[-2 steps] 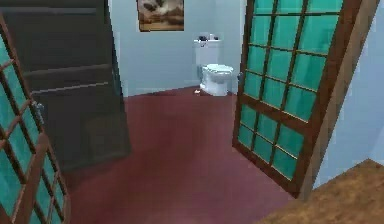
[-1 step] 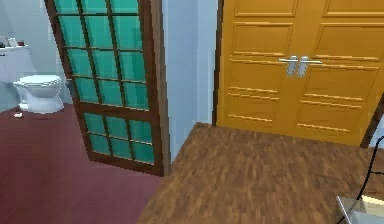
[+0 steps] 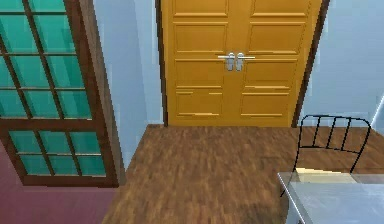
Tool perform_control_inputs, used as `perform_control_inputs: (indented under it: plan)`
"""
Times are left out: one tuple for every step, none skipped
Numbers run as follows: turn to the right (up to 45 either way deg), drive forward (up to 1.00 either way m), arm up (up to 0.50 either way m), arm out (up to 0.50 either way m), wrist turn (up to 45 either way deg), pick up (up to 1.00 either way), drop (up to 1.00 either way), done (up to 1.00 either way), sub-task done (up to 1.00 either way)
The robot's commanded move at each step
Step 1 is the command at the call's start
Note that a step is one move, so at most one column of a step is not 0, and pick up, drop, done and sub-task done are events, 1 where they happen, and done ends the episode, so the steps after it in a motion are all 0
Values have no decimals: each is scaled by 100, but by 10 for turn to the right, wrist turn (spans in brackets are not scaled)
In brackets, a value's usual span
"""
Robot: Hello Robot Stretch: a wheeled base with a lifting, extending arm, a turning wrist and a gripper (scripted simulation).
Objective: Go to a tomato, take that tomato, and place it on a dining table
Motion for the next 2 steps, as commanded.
perform_control_inputs:
  plan:
    - [0,0,0,44,0,0,0,0,0]
    - [0,0,0,0,90,0,0,0,0]
